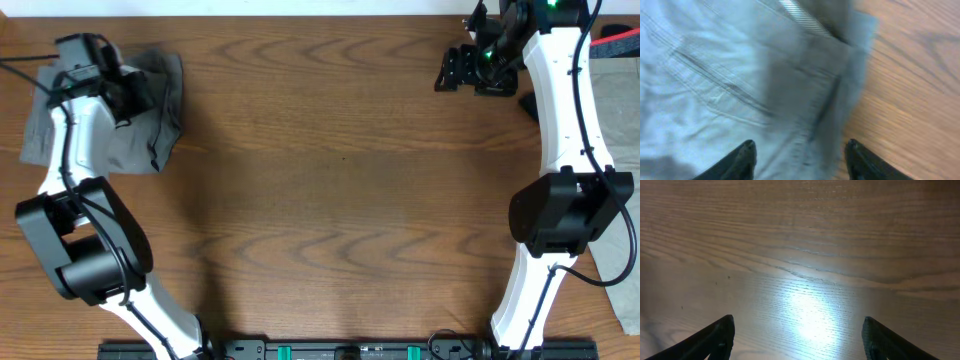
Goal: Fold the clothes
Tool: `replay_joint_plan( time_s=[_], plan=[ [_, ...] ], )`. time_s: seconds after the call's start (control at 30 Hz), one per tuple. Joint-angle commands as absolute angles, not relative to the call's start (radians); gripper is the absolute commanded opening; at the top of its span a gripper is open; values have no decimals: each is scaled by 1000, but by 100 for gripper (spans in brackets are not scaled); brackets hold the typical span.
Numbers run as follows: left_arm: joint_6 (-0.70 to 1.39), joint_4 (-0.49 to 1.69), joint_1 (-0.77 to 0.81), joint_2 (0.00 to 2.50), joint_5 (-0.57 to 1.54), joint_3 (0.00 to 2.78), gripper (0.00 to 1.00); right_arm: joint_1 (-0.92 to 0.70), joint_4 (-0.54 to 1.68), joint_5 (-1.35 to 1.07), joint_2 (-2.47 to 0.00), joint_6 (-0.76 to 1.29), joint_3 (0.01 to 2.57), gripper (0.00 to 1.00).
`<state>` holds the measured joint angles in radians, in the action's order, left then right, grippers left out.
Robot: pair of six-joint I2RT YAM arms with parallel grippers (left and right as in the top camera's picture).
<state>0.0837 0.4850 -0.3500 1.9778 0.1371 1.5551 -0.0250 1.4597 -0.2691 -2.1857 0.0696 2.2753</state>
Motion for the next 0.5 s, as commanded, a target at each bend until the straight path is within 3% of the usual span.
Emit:
replay_joint_plan(
  time_s=[0.0,0.07,0.13,0.47],
  plan=[
    [84,485,-382,2024,104,1549,48,-35,1459,-266,-2183,54,2287,79],
    [84,486,-388,2044,107,1548,36,-37,1459,-267,-2183,55,2287,79],
    [84,488,-388,2063,116,1548,32,-41,1459,-271,-2183,55,2287,79],
    [88,496,-387,2112,224,1539,31,-67,1460,-274,-2183,55,2287,79]
  ],
)
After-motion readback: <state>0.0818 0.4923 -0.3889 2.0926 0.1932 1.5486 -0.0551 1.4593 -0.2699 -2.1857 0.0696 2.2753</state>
